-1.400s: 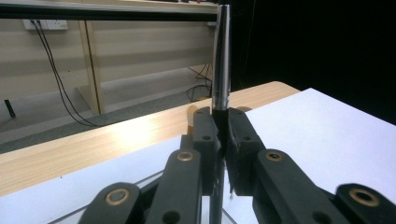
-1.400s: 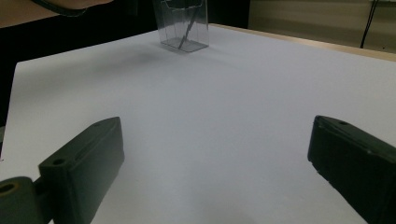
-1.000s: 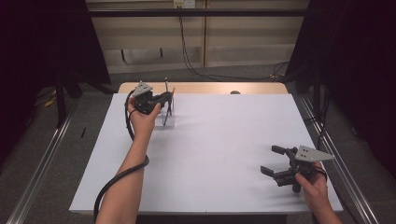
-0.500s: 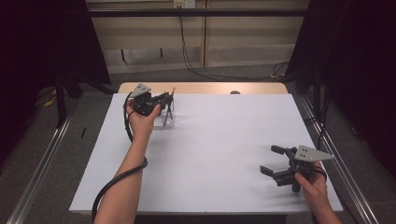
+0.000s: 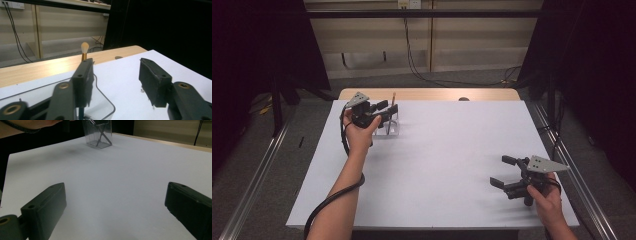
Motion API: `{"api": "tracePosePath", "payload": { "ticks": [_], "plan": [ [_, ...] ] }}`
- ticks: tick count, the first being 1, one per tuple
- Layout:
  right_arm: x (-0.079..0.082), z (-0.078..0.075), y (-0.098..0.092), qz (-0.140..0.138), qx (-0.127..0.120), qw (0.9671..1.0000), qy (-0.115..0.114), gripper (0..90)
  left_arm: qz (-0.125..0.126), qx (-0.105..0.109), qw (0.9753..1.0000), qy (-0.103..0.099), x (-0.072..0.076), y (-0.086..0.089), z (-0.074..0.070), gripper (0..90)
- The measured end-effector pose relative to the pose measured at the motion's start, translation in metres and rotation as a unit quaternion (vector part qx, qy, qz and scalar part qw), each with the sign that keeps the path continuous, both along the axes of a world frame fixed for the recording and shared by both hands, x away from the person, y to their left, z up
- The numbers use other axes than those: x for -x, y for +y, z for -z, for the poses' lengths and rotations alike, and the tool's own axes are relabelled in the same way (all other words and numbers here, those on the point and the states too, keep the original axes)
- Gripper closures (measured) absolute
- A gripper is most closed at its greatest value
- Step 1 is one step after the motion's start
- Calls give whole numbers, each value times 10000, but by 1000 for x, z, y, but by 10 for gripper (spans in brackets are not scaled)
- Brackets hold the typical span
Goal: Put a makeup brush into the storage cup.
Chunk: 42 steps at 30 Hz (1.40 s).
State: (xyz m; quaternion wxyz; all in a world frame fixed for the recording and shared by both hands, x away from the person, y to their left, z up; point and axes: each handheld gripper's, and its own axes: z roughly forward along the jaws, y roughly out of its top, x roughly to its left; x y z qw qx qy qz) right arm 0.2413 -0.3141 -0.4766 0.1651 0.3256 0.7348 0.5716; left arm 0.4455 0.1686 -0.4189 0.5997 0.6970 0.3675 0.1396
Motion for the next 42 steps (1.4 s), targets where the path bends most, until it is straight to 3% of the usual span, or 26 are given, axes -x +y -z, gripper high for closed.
{"api": "tracePosePath", "payload": {
  "ticks": [11, 21, 33, 42],
  "plan": [
    [-1, 1, 3, -57, 19, 10000, 0, 35, 98, -69, 9998, -167, 10, 0, -4, 289],
    [-1, 0, 3, -61, 15, 10000, -7, 34, -19, -309, 9992, -271, 15, 2, -6, 132],
    [0, 1, 3, -34, 16, 10000, 5, 34, 52, -265, 9992, -296, 22, 4, -3, 29],
    [0, 1, 3, -41, 3, 10000, 12, 34, 129, -138, 9993, -331, 29, 8, 0, 12]
  ]
}}
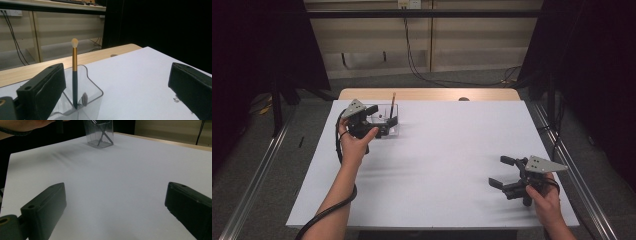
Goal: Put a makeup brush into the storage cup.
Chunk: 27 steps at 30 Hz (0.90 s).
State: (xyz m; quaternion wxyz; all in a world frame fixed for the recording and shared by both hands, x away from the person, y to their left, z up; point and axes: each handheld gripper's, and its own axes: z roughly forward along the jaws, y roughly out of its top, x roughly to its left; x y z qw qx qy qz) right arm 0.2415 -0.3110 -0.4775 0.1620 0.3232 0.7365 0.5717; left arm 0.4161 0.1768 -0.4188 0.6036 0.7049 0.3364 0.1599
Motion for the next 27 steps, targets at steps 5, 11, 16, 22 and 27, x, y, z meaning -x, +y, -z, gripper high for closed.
{"api": "tracePosePath", "payload": {
  "ticks": [5, 11, 16, 22, 27],
  "plan": [
    [0, 0, -1, 12, 4, 10000, 2, 34, 56, 38, 10000, -39, 6, 3, 1, 4],
    [-1, -1, 0, -5, 22, 10000, -25, 34, 43, 63, 10000, -35, 11, 7, 2, 0],
    [0, -1, 1, -6, 34, 10000, -29, 33, 53, 84, 9999, -60, 15, 11, 3, 0],
    [1, -1, 0, 7, 10, 10000, -28, 34, 55, 62, 9999, -78, 21, 15, 6, 0],
    [2, -1, 1, 14, -3, 10000, -25, 33, 69, 70, 9999, -63, 26, 18, 8, 0]
  ]
}}
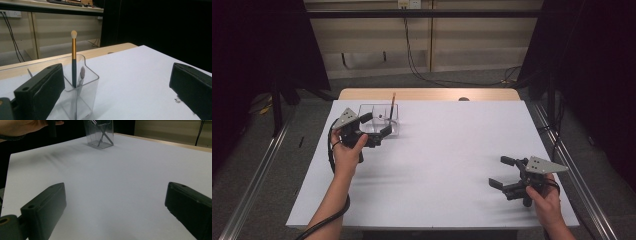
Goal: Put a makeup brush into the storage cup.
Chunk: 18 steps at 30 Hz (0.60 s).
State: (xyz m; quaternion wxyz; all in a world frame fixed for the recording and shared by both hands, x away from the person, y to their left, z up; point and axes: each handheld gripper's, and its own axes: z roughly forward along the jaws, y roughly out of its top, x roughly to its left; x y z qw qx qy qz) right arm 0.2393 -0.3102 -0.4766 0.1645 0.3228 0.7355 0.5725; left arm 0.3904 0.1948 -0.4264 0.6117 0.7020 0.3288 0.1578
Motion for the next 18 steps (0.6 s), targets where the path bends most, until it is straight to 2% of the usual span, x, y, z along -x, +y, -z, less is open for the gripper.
{"api": "tracePosePath", "payload": {
  "ticks": [2, 18],
  "plan": [
    [0, 0, 0, -1, 12, 10000, 1, 34, 20, -59, 10000, -7, 2, 2, 2, 0],
    [3, 0, 2, 16, 46, 10000, -9, 34, 89, -80, 9999, 42, 18, 11, 15, 0]
  ]
}}
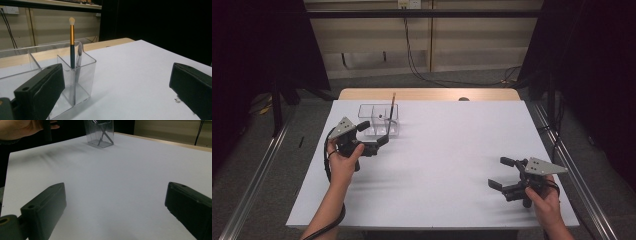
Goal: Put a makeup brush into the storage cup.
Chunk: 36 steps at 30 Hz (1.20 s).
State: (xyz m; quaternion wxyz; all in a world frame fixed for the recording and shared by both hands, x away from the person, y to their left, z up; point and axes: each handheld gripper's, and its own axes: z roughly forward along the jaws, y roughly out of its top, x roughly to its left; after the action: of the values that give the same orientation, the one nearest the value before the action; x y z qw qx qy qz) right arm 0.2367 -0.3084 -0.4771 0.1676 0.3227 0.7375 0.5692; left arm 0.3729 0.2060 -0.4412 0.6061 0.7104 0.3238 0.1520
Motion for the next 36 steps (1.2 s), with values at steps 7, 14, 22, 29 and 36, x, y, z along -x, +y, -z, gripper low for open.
{"api": "tracePosePath", "payload": {
  "ticks": [7, 14, 22, 29, 36],
  "plan": [
    [0, 1, 1, -5, -5, 10000, 9, 33, -4, 20, 10000, -1, 4, 3, 2, 0],
    [0, 1, 3, -29, 6, 10000, 18, 33, 81, 31, 10000, -13, 10, 4, 1, 0],
    [0, 0, 5, -27, -5, 10000, 3, 33, 130, 16, 9999, -1, 18, 7, 3, 0],
    [-1, 0, 6, -20, -1, 10000, -3, 33, 147, -42, 9999, 26, 22, 11, 8, 0],
    [-1, -2, 5, -7, -17, 10000, -39, 33, 207, -72, 9998, 18, 25, 12, 10, 0]
  ]
}}
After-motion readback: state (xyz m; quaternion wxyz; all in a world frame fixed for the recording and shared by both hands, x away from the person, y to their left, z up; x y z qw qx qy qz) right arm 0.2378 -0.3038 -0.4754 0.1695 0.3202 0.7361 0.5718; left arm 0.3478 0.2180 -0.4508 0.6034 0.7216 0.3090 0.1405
